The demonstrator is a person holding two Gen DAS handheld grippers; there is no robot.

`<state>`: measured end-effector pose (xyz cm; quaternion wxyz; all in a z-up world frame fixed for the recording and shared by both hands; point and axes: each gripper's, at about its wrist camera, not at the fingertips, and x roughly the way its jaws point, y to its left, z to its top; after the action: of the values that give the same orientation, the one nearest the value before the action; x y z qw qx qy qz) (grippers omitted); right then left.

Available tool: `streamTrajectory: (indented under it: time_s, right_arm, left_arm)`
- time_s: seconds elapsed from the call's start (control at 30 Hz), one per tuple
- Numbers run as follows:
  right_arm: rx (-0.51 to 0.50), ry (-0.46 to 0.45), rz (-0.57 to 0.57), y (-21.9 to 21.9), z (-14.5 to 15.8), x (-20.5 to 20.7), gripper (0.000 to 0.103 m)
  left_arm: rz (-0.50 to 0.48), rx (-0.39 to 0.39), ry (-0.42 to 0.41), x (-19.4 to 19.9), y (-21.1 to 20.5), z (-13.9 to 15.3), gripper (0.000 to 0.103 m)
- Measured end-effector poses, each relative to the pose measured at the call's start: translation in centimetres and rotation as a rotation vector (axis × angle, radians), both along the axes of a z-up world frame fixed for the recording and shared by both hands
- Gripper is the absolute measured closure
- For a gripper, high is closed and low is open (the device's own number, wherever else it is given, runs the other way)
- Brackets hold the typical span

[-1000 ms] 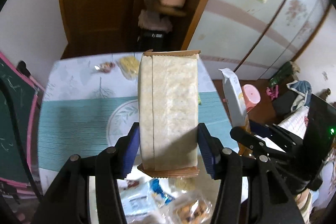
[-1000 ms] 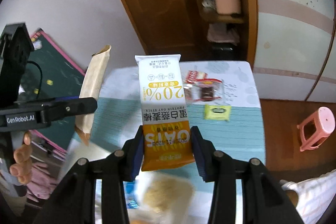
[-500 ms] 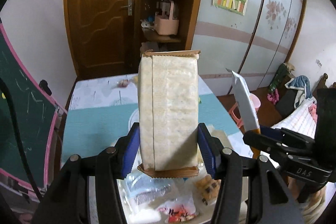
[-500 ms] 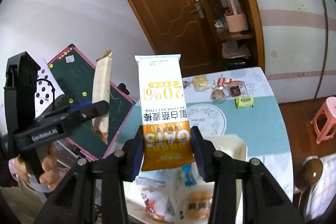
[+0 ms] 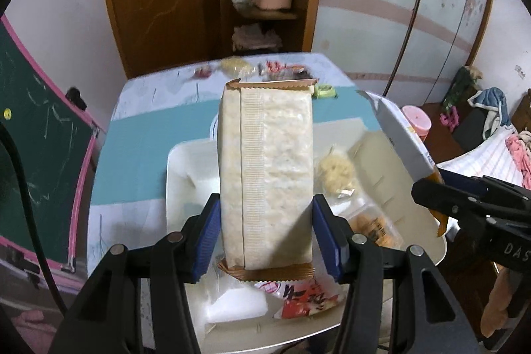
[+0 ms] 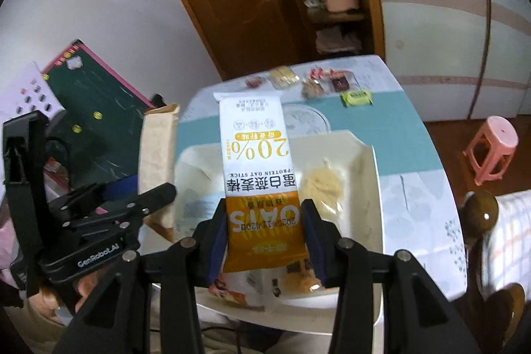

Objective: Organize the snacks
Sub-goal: 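Carry both bars to the white tray and open both tools inside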

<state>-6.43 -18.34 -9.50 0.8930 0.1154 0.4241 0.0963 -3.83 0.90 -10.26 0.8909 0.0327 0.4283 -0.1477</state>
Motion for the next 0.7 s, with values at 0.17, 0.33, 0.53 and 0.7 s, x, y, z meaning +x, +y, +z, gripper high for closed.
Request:
streamTrajectory:
  time_s: [0.17, 0.33, 0.53, 0.7]
  right_arm:
    - [-0.166, 0.055, -0.036, 1.7, -1.9, 0.7, 0.059]
    - [-0.232, 0.047, -0.031, 2.8, -2.2, 0.6, 0.039]
    - [-0.206, 0.078, -0.04, 2.2, -2.8, 0.6, 0.039]
    - [-0.158, 0.118, -0.046, 1.9, -3.9, 1.3, 0.039]
  left_arm:
    - [0.039, -0.005, 0.046, 0.6, 0.9, -1.8, 0.036]
    - [0.059, -0.024, -0.018, 0.1, 1.3, -1.5, 0.012]
    - [0.063, -0.017, -0.044, 0.2, 1.2, -1.8, 0.011]
    - [0.066, -0.02, -0.027, 0.8, 1.0, -2.4, 0.011]
